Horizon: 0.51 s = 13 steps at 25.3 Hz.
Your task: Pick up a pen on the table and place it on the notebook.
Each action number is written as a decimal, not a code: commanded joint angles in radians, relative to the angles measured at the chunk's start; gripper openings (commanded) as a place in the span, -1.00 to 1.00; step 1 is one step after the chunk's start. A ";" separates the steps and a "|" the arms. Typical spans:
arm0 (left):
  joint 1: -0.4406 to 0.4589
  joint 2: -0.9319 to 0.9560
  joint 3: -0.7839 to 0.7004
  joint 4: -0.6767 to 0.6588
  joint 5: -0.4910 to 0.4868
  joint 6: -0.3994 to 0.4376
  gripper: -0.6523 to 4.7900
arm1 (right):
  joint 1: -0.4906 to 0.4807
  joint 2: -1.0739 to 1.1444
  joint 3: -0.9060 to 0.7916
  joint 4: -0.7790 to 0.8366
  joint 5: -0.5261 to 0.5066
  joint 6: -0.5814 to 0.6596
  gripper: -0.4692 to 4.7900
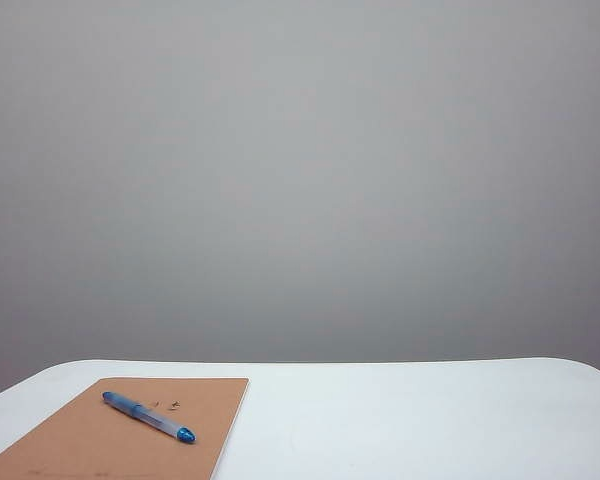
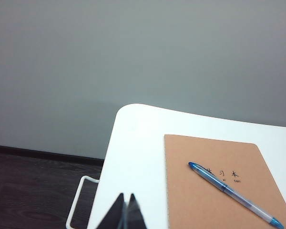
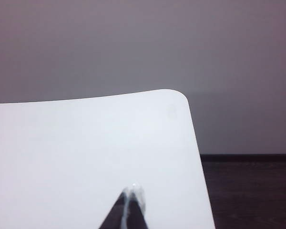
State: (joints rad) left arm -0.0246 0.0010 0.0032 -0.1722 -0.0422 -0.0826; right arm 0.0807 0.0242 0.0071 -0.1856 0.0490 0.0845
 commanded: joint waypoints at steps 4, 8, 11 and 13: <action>0.001 0.000 0.003 -0.013 0.001 0.000 -0.78 | -0.001 -0.001 -0.006 0.004 -0.002 0.001 -0.82; 0.000 0.000 0.003 -0.013 0.001 0.000 -0.78 | -0.001 -0.002 -0.006 0.005 0.000 0.001 -0.82; 0.000 0.000 0.003 -0.013 0.001 0.000 -0.78 | -0.001 -0.002 -0.006 0.005 0.000 0.001 -0.82; 0.000 0.000 0.003 -0.013 0.001 0.000 -0.78 | -0.001 -0.002 -0.006 0.005 0.000 0.001 -0.82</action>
State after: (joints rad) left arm -0.0246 0.0010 0.0036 -0.1730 -0.0418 -0.0830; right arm 0.0807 0.0242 0.0071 -0.1852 0.0490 0.0845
